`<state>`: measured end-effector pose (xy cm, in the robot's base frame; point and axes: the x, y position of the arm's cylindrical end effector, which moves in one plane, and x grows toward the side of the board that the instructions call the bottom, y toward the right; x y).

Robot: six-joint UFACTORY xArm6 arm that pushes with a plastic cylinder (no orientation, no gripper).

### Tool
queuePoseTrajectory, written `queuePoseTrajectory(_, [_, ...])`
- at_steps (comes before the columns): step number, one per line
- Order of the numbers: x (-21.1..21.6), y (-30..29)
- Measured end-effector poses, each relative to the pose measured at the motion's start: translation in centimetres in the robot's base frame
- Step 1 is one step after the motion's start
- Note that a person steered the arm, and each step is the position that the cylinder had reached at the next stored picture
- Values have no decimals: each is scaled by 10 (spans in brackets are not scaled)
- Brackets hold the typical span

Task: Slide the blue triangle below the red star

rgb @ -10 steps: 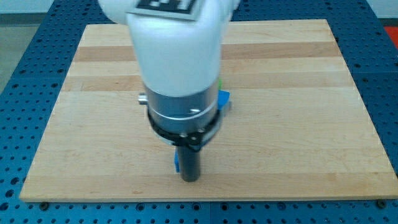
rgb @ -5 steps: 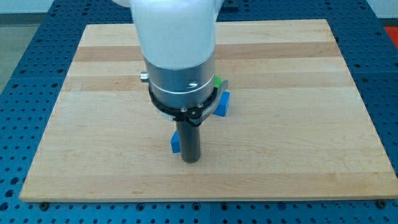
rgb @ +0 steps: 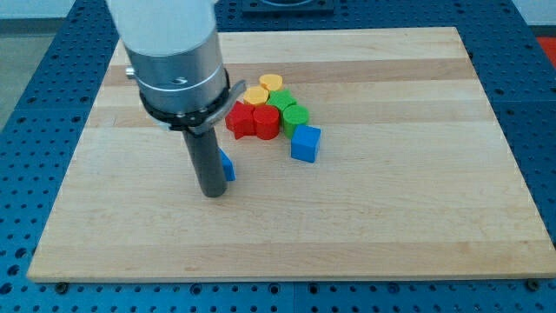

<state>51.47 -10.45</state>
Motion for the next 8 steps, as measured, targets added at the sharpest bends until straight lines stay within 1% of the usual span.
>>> queuePoseTrajectory(1, [-7,-15])
queuePoseTrajectory(3, [-17,-10])
queuePoseTrajectory(6, [-42,-4])
queuePoseTrajectory(8, [-36,-6])
